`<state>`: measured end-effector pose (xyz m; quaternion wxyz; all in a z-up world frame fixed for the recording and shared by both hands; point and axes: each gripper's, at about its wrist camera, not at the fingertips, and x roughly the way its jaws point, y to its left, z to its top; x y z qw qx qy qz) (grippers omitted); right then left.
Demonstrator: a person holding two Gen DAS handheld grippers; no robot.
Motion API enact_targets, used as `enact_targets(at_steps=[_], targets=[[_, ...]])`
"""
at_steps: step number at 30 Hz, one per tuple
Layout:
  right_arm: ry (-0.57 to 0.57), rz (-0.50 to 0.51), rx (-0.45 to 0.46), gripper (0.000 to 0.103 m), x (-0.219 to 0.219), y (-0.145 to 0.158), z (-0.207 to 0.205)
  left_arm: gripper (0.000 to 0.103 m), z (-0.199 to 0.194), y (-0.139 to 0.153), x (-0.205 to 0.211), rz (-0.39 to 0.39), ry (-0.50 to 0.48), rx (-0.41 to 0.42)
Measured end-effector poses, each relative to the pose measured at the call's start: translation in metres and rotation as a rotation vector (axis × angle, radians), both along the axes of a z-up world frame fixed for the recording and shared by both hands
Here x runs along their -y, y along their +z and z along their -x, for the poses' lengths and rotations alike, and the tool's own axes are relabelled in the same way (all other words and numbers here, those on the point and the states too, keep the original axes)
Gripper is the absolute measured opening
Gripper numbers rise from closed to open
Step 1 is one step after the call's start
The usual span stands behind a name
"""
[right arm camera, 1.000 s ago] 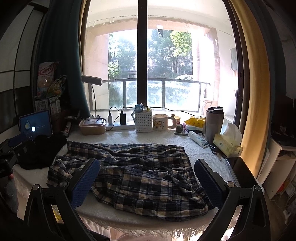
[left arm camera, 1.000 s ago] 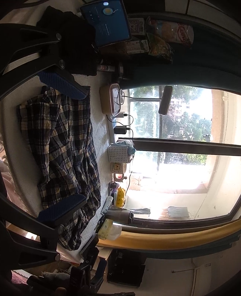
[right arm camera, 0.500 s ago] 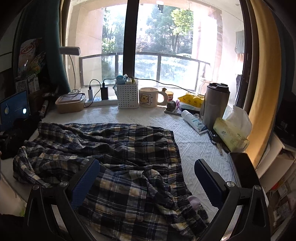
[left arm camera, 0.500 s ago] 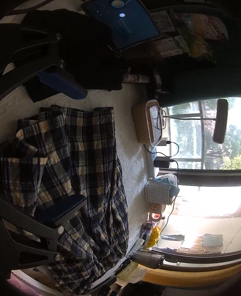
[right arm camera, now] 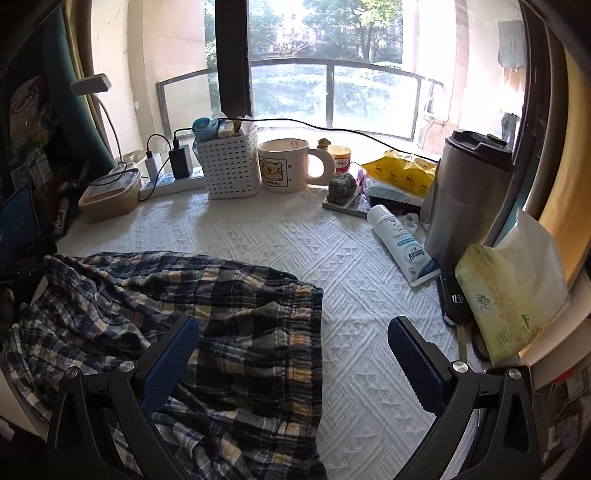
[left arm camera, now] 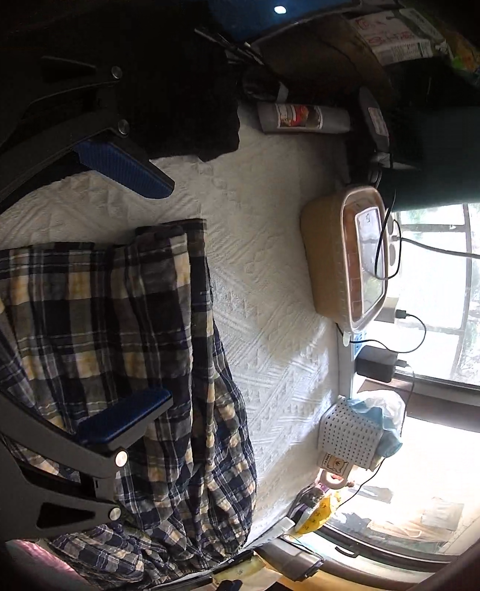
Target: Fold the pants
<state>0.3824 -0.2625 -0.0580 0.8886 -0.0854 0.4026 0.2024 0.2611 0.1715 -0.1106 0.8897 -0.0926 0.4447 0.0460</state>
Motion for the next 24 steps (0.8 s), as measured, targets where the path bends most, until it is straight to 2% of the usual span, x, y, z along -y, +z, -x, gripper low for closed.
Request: enact_targets(at_steps=[1,3,5,7,9,10,11,12,13,14,15,20,24], targets=[[0.012,0.003,-0.024,0.103,-0.002,-0.002,-0.011,0.099,-0.004,-0.002,-0.002,0.001,-0.006,-0.013],[0.043,0.015,-0.069,0.102,-0.006,-0.008,-0.031,0.083,-0.012,-0.006,-0.005,0.021,-0.015,-0.038],[0.058,0.007,-0.117,0.095,-0.008,-0.018,-0.051,0.063,-0.018,-0.011,-0.008,0.030,-0.008,-0.063],[0.069,-0.012,-0.191,0.089,-0.009,-0.032,-0.068,0.052,-0.021,-0.012,-0.008,0.031,-0.018,-0.067],[0.102,-0.042,-0.278,0.088,-0.012,-0.047,-0.082,0.038,-0.023,-0.009,-0.008,0.022,-0.031,-0.067],[0.124,-0.059,-0.316,0.088,-0.014,-0.053,-0.087,0.025,-0.025,-0.008,-0.008,0.033,-0.045,-0.069],[0.141,-0.061,-0.334,0.085,-0.018,-0.058,-0.090,0.018,-0.026,-0.007,-0.007,0.042,-0.057,-0.066],[0.161,-0.053,-0.346,0.080,-0.023,-0.063,-0.090,0.017,-0.026,-0.007,-0.006,0.042,-0.064,-0.063],[0.180,-0.040,-0.344,0.059,-0.028,-0.065,-0.089,0.014,-0.028,-0.006,-0.005,0.035,-0.068,-0.061],[0.188,-0.028,-0.321,0.033,-0.032,-0.064,-0.088,0.012,-0.029,-0.005,-0.005,0.034,-0.066,-0.054],[0.197,-0.028,-0.326,0.026,-0.036,-0.064,-0.089,0.011,-0.030,-0.003,-0.006,0.038,-0.063,-0.047],[0.174,0.048,-0.123,0.025,-0.046,-0.036,-0.085,0.010,-0.043,0.023,-0.012,0.017,-0.050,0.042],[0.143,0.110,0.061,0.025,-0.061,-0.007,-0.094,0.010,-0.069,0.048,-0.014,-0.066,-0.050,0.119]])
